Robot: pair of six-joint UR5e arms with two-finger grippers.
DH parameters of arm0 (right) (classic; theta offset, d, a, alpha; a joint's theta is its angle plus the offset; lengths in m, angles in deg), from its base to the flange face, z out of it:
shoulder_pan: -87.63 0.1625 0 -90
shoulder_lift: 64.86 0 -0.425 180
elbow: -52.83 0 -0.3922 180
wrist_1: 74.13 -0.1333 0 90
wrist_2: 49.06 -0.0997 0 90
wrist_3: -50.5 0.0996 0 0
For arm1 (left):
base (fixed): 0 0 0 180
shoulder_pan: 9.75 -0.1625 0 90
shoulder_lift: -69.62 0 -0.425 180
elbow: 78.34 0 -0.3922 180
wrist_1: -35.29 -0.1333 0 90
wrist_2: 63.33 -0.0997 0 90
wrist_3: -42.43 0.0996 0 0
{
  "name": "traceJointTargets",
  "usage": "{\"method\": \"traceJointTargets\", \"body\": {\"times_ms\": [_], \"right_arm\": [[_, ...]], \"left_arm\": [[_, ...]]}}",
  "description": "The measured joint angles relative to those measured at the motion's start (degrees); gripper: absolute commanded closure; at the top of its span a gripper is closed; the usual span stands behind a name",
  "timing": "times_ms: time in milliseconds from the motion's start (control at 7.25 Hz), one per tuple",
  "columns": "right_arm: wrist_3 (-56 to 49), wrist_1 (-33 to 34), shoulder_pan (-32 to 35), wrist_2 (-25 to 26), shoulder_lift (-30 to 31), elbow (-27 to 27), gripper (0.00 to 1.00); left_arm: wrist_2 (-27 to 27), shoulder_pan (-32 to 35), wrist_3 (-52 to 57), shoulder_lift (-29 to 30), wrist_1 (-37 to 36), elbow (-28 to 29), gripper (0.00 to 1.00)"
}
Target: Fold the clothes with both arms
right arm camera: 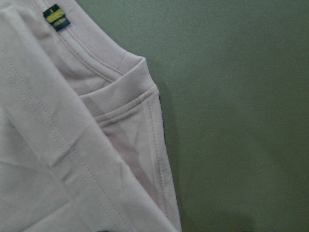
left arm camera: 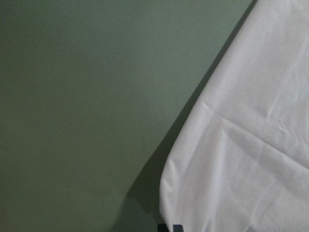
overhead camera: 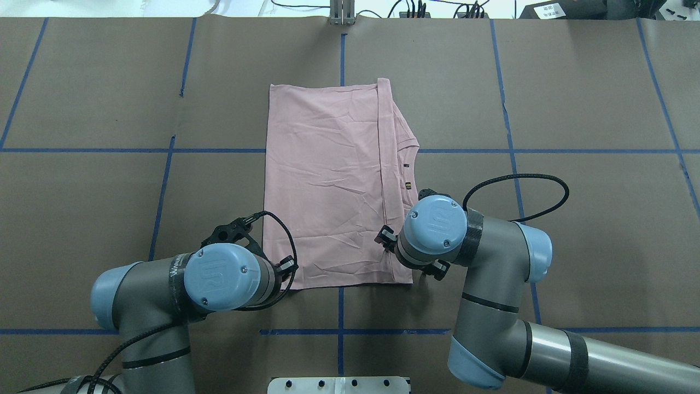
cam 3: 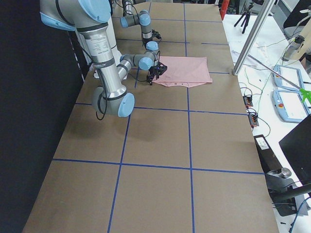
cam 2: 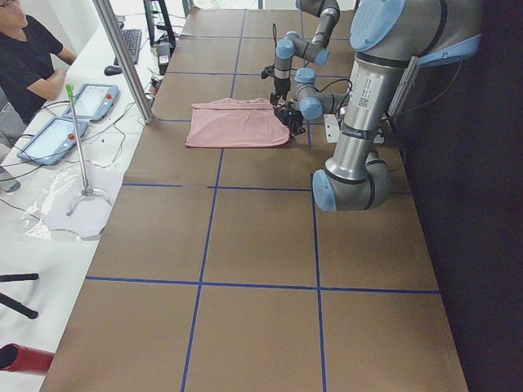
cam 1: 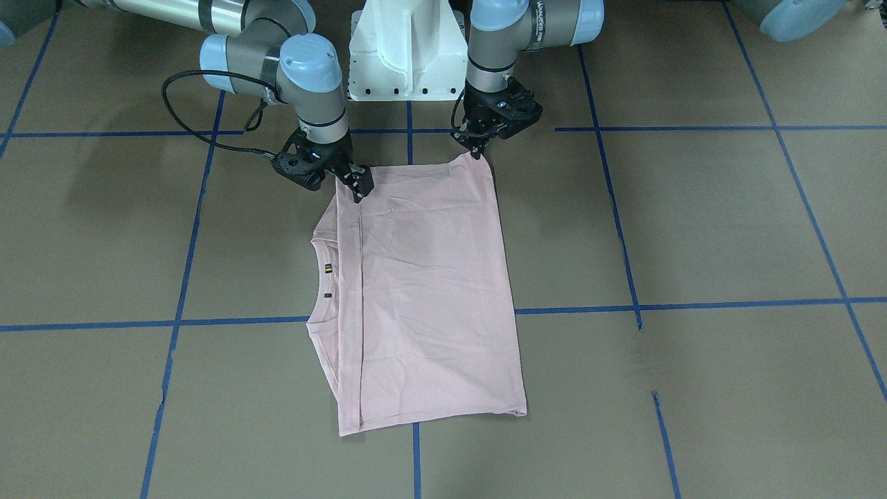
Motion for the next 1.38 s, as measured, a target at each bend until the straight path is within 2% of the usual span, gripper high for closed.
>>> {"method": "traceJointTargets", "body": {"times_ms": [138, 276, 1378], "right_arm": [[-0.05, -0.04, -0.02, -0.01, -0.12, 0.0, 0.98], [-0.21, -0.08, -0.02, -0.07, -0.25, 0.06, 1.0], [-1.28, -0.09, 0.12, -0.06, -0.38, 2.31, 1.0]], "left_arm": [[0.0, 0.0, 0.04, -0.03, 0.0, 0.03, 1.0], [0.0, 0.03, 0.06, -0.04, -0.02, 0.06, 1.0], [-0.09, 0.47, 0.22, -0.05, -0.22, -0.55, 1.0]]}}
